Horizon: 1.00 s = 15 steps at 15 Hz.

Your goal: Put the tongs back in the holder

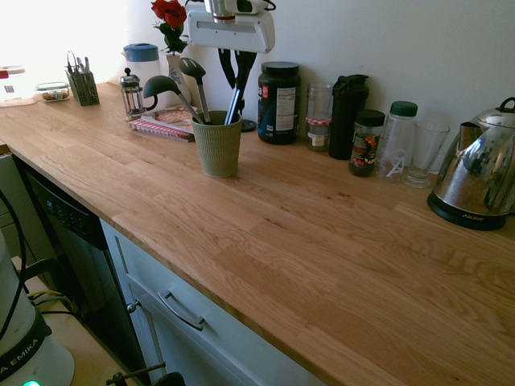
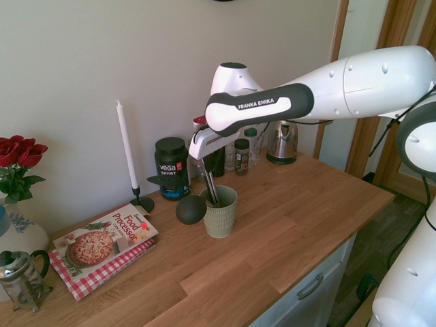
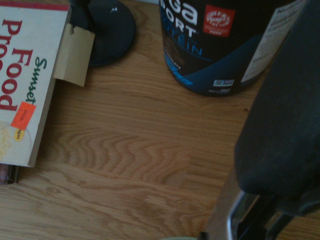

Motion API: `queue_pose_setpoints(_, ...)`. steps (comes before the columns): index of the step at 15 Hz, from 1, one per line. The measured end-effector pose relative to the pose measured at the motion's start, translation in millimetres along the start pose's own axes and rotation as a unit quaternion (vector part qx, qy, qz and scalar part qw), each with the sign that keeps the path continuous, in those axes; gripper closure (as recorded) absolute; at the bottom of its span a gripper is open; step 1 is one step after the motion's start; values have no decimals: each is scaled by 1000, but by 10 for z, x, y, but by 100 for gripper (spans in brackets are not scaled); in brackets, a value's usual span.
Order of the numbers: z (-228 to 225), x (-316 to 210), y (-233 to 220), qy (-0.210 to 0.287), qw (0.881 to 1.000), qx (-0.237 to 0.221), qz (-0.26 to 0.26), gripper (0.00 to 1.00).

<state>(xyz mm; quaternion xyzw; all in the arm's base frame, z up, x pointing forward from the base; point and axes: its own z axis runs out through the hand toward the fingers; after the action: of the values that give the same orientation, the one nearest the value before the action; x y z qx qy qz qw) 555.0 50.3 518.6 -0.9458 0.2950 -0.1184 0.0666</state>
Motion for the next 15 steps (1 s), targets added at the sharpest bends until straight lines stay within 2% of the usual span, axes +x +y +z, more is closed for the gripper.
queue_pose_setpoints(11,133,-74,72,-12,1000,-9,-3,0)
queue_pose_setpoints(13,-37,-103,76,-5,1000,-3,-6,0)
queue_pose_setpoints(15,-390,-192,158,-2,1000,-9,1,0)
